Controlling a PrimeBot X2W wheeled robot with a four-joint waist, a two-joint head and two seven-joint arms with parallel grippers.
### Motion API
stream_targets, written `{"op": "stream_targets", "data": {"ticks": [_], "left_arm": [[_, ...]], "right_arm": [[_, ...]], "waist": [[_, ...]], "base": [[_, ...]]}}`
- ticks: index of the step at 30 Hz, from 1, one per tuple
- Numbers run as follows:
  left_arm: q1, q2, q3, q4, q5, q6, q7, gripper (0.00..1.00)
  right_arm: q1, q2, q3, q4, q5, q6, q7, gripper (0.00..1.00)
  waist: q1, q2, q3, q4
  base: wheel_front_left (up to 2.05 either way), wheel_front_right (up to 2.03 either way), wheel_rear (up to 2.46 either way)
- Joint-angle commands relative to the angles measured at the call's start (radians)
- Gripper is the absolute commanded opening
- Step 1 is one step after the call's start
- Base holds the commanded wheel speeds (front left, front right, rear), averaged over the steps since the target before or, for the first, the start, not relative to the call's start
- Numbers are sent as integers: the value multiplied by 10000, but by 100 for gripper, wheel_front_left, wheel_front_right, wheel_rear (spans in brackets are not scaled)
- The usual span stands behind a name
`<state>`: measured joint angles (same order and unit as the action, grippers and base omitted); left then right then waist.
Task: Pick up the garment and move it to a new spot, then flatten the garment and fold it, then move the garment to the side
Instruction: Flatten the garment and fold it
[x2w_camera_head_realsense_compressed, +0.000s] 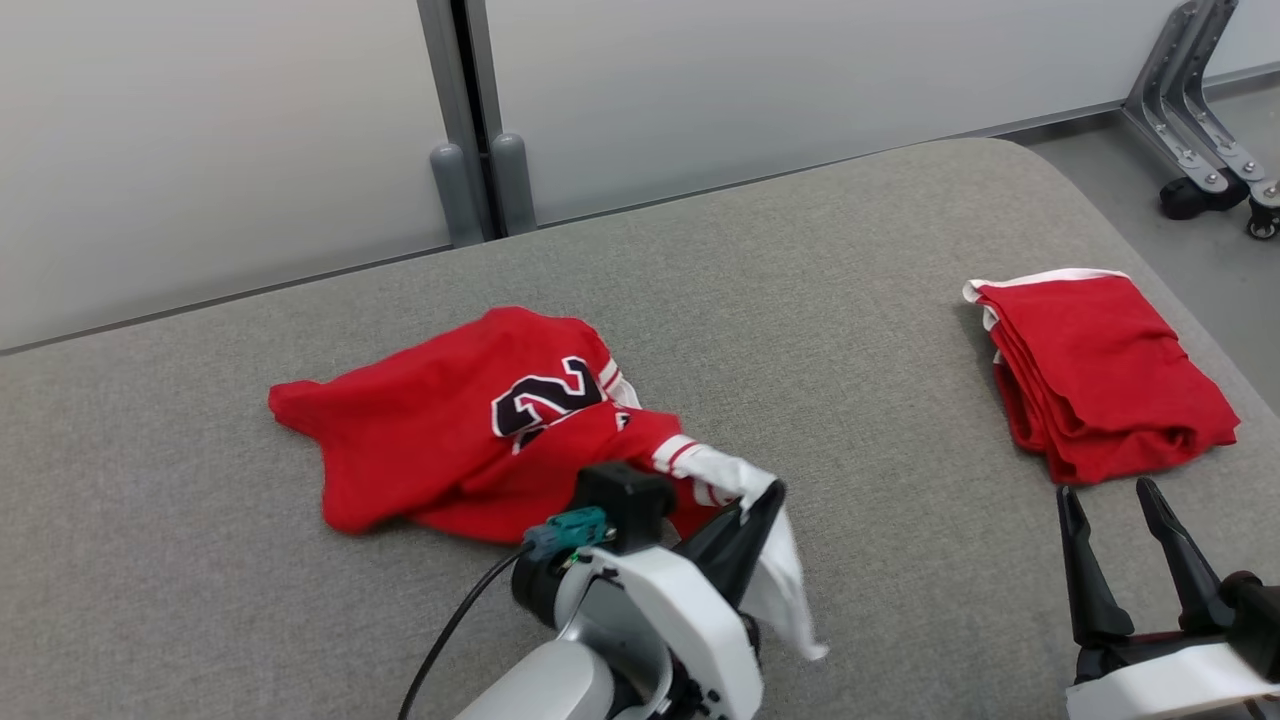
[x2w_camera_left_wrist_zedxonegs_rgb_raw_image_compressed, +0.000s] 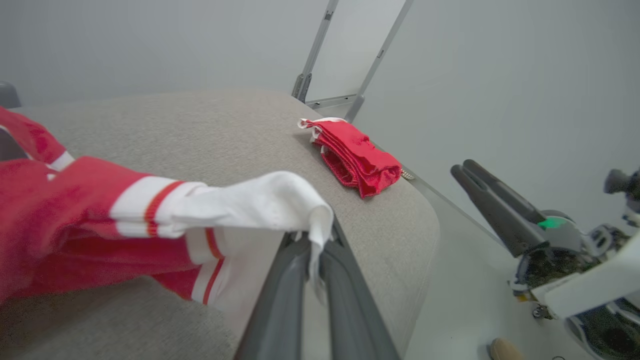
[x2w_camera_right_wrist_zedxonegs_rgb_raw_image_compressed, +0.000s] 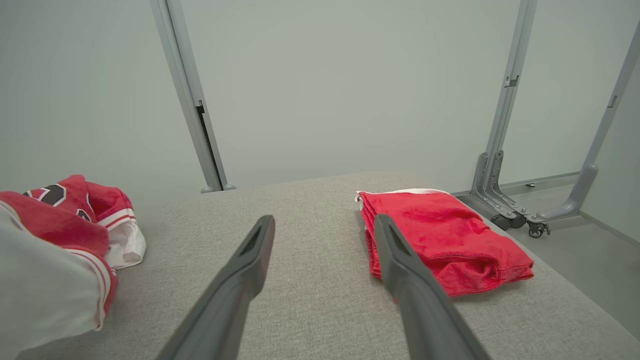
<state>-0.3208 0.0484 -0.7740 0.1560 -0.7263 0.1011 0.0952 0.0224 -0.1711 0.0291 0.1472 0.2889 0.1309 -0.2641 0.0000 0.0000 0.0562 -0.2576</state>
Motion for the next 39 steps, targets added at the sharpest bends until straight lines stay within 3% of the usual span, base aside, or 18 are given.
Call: {"op": "stream_targets", "data": {"ticks": [1,8,13,17,21,24,27,29,30,32,39], "left_arm": [[-484,50,-309,-118,-297,144,-183,0],[-3207,51,-1409,49,-1881,1234,-1390,0],[-4189,45,-1568,623,-3207,1607,-1771,0],[-4184,46,-1974,1170,-4322,1432,-1746,0],[-4167,25,-3311,1894,-5097,618,-2129,0],[-3973,46,-4428,1704,-5686,88,-2448,0],[-3786,70,-4919,1575,-5895,0,-2949,32],[-3722,36,-5019,1517,-5813,56,-3209,92],[-3625,32,-5053,1451,-5842,52,-3280,100],[-3465,41,-5079,1280,-5839,-74,-3234,100],[-2551,42,-5065,1080,-4328,-580,-1595,100]], "right_arm": [[-67,-18,-7,31,-112,-2,-5,100],[-66,-39,69,108,-112,-2,-5,100],[4,-55,-15,85,-123,-2,-5,100],[63,-65,-58,89,-137,-2,-5,100],[-54,-63,47,127,-98,-2,-5,100],[-101,-108,63,147,-21,-2,-5,100],[-98,-148,157,212,12,-2,-5,100],[-170,-158,168,224,36,-2,-5,100],[-171,-161,175,234,52,-2,-5,100],[-161,-179,174,234,86,-2,-5,100],[1,-170,108,262,33,-2,-5,100]], "waist": [[0,0,-29,-67],[0,0,-159,-285],[0,0,-180,-306],[0,0,-159,-252],[0,0,-91,-240],[0,0,-27,-179],[0,0,43,-82],[0,0,87,-36],[0,0,88,-9],[0,0,97,79],[0,0,-50,336]], "base": [[0,0,0],[0,0,0],[0,0,0],[0,0,0],[0,0,0],[0,0,0],[0,0,0],[0,0,0],[0,0,0],[0,0,0],[0,0,0]]}}
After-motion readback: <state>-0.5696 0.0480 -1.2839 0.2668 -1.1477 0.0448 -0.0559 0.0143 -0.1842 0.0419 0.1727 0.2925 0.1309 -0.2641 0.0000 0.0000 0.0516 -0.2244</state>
